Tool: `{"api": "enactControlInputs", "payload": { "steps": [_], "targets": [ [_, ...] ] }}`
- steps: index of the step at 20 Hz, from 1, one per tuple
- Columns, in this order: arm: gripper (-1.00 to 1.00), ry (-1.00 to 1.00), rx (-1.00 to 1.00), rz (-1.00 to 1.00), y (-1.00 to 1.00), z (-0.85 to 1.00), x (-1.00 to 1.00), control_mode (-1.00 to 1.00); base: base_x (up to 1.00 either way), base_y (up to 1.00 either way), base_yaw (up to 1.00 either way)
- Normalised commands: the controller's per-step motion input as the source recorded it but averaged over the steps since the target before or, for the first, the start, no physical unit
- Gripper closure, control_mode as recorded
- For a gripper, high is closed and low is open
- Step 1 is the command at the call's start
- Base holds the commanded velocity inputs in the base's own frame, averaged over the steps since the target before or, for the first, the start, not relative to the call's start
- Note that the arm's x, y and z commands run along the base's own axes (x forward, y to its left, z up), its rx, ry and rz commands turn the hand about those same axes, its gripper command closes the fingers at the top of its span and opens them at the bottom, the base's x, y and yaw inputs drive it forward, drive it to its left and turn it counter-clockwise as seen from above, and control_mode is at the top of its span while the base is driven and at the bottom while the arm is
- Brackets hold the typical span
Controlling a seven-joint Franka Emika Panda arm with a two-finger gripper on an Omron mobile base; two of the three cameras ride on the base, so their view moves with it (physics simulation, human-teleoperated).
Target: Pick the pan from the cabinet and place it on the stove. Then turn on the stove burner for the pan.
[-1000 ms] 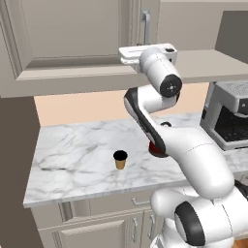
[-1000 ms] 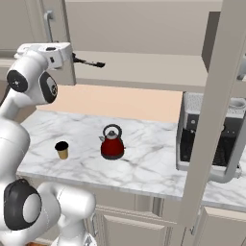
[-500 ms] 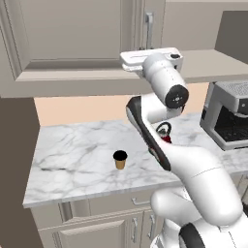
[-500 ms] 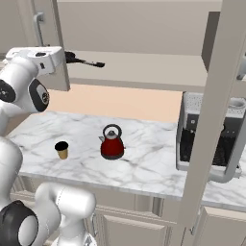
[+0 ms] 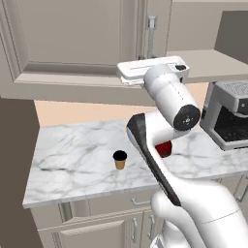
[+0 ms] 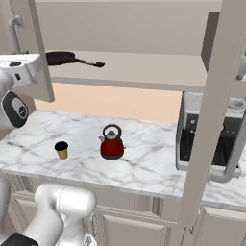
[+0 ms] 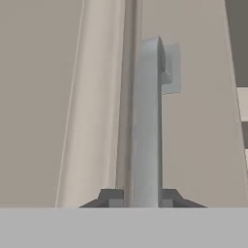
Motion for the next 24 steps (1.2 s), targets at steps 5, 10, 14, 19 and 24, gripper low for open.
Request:
{"api": "enactControlInputs", "payload": {
  "steps": [5, 10, 14, 19, 24],
  "targets": [
    [1.00, 0.00, -0.01, 0.04, 0.60, 0.00, -0.98, -1.00, 0.00, 0.00, 0.00],
    [1.00, 0.00, -0.01, 0.04, 0.58, -0.01, -0.97, -1.00, 0.00, 0.00, 0.00],
    [-1.00, 0.00, -0.03, 0.07, 0.50, -0.05, -0.65, -1.00, 0.00, 0.00, 0.00],
    [-1.00, -0.02, 0.02, 0.00, 0.15, -0.02, -0.41, -1.00, 0.00, 0.00, 0.00],
    [-1.00, -0.13, 0.13, 0.00, -0.24, 0.00, -0.72, -1.00, 0.00, 0.00, 0.00]
  ]
}}
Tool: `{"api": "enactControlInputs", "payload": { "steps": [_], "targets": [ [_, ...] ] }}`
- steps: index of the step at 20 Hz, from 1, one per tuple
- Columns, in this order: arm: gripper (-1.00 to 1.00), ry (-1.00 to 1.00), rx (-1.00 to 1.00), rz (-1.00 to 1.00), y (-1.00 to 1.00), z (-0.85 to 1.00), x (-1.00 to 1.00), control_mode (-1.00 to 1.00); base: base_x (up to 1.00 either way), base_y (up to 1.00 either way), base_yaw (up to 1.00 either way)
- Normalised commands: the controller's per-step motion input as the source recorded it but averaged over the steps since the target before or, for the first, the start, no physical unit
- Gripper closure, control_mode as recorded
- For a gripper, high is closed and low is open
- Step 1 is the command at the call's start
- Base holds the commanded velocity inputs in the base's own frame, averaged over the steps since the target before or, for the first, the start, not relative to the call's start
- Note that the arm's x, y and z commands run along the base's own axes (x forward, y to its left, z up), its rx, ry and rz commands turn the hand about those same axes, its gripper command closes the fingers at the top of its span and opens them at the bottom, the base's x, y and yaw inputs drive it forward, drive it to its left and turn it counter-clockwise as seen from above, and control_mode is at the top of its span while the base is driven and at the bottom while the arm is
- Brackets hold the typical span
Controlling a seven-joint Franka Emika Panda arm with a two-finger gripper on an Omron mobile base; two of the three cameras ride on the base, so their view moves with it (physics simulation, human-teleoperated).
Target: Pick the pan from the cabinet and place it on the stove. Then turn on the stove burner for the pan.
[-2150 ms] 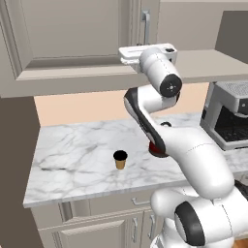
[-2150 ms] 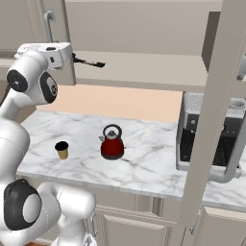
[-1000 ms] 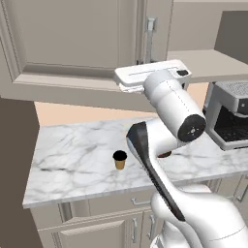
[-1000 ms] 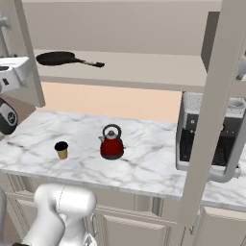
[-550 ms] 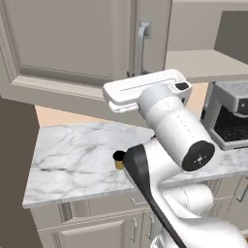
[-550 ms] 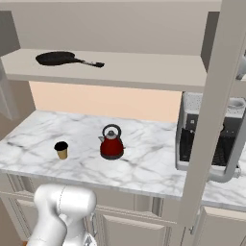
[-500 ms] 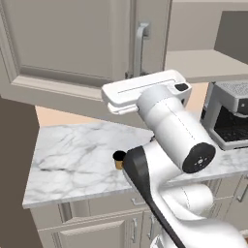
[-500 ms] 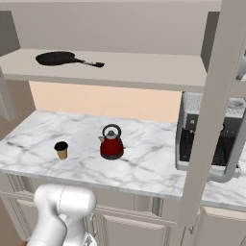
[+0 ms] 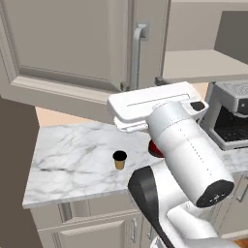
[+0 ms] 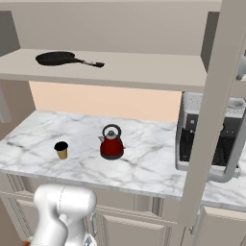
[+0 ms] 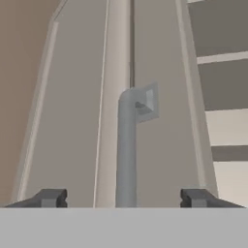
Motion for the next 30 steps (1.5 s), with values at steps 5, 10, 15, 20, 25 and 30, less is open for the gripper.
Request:
{"api": "enactControlInputs", "payload": {
  "steps": [5, 10, 15, 20, 25, 30],
  "targets": [
    [-1.00, -0.08, 0.20, 0.00, -0.53, 0.00, -0.69, -1.00, 0.00, 0.00, 0.00],
    [-1.00, 0.00, 0.25, 0.00, -0.71, 0.00, -0.27, -1.00, 0.00, 0.00, 0.00],
    [-1.00, 0.00, 0.27, 0.05, -0.69, -0.01, 0.00, -1.00, 0.00, 0.00, 0.00],
    [-1.00, 0.02, 0.22, 0.16, -0.53, -0.23, 0.40, -1.00, 0.00, 0.00, 0.00],
    [-1.00, 0.08, 0.19, 0.25, -0.33, -0.42, 0.71, -1.00, 0.00, 0.00, 0.00],
    [-1.00, 0.10, 0.18, 0.30, -0.16, -0.56, 0.72, -1.00, 0.00, 0.00, 0.00]
  ]
}}
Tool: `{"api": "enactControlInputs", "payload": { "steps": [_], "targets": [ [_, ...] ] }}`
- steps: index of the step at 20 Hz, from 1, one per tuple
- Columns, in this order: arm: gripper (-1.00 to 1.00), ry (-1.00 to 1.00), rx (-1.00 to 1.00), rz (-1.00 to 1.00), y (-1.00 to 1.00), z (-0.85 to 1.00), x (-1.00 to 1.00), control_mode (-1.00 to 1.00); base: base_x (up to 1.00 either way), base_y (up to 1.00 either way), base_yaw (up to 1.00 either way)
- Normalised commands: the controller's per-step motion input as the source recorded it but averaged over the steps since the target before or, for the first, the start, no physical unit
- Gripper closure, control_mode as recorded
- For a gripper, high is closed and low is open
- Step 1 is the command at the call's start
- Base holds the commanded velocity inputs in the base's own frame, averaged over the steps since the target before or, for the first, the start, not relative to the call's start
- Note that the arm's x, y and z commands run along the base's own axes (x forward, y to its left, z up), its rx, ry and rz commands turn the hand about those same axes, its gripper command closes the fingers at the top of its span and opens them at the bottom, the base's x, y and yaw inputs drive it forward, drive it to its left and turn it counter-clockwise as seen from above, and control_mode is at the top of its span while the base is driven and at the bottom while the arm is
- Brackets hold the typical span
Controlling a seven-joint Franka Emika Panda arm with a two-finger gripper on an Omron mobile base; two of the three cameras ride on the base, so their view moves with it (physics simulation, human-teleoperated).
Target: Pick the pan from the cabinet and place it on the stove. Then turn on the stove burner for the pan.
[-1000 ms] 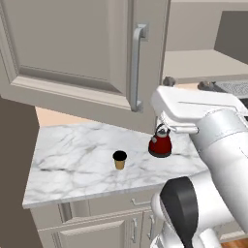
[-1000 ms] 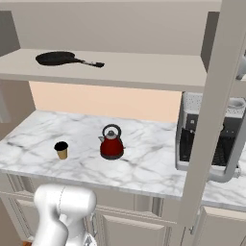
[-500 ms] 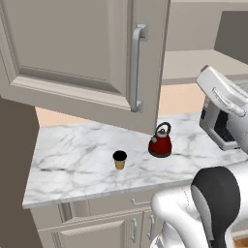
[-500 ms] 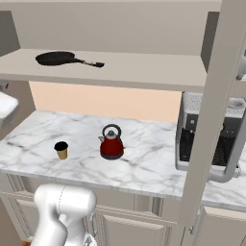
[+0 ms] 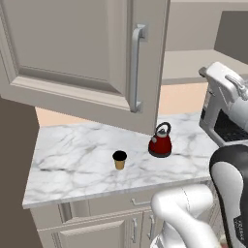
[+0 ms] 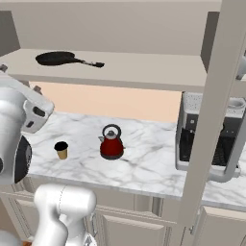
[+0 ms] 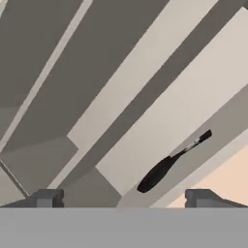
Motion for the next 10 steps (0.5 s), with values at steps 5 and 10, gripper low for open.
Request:
{"api": "enactControlInputs", "payload": {
  "steps": [5, 10],
  "targets": [
    [-1.00, 0.14, 0.19, 0.27, -0.02, -0.47, 0.58, -1.00, 0.00, 0.00, 0.00],
    [-1.00, 0.19, 0.13, 0.25, 0.04, -0.21, 0.61, -1.00, 0.00, 0.00, 0.00]
  ]
}}
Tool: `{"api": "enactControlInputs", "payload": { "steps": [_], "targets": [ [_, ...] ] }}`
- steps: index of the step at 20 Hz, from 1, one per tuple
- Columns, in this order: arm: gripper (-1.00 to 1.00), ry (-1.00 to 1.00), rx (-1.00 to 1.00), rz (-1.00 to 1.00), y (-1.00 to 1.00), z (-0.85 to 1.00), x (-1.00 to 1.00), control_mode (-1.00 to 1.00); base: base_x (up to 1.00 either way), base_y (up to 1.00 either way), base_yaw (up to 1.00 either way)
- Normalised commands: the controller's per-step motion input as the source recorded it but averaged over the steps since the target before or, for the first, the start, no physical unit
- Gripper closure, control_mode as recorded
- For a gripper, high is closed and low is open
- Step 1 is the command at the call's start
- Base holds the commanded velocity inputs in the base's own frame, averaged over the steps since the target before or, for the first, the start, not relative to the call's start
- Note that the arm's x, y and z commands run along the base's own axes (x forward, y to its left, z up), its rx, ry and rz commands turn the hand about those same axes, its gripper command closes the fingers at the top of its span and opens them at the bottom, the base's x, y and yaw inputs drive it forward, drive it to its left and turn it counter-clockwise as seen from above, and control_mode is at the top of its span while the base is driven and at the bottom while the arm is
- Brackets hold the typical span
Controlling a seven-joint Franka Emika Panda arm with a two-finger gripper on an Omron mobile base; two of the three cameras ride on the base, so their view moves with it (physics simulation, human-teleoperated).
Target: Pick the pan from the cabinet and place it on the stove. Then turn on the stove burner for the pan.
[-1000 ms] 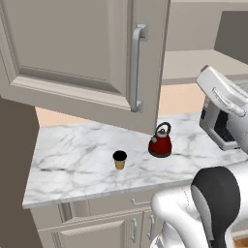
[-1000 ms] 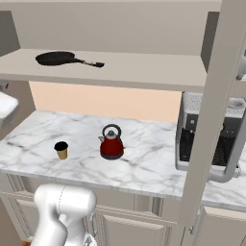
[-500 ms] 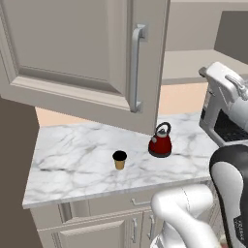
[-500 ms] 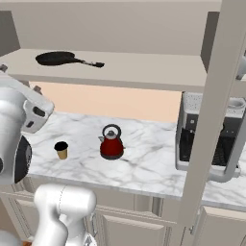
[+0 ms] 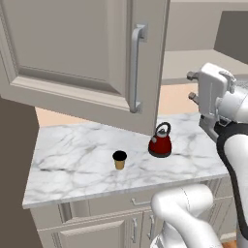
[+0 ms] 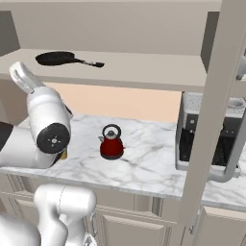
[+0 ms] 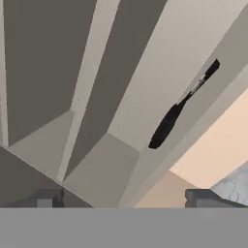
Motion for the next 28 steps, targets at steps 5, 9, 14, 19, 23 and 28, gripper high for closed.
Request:
{"api": "enactControlInputs", "payload": {
  "steps": [5, 9, 14, 19, 23, 28],
  "targets": [
    [-1.00, 0.23, 0.05, 0.27, 0.17, -0.06, 0.56, -1.00, 0.00, 0.00, 0.00],
    [-1.00, 0.21, 0.06, 0.28, 0.30, -0.06, 0.43, -1.00, 0.00, 0.00, 0.00],
    [-1.00, 0.21, 0.08, 0.24, 0.50, -0.11, 0.27, -1.00, 0.00, 0.00, 0.00],
    [-1.00, 0.19, 0.10, 0.18, 0.65, -0.16, 0.06, -1.00, 0.00, 0.00, 0.00],
    [-1.00, 0.18, 0.08, 0.16, 0.71, -0.19, 0.00, -1.00, 0.00, 0.00, 0.00],
    [-1.00, 0.16, 0.05, 0.15, 0.74, -0.16, -0.06, -1.00, 0.00, 0.00, 0.00]
  ]
}}
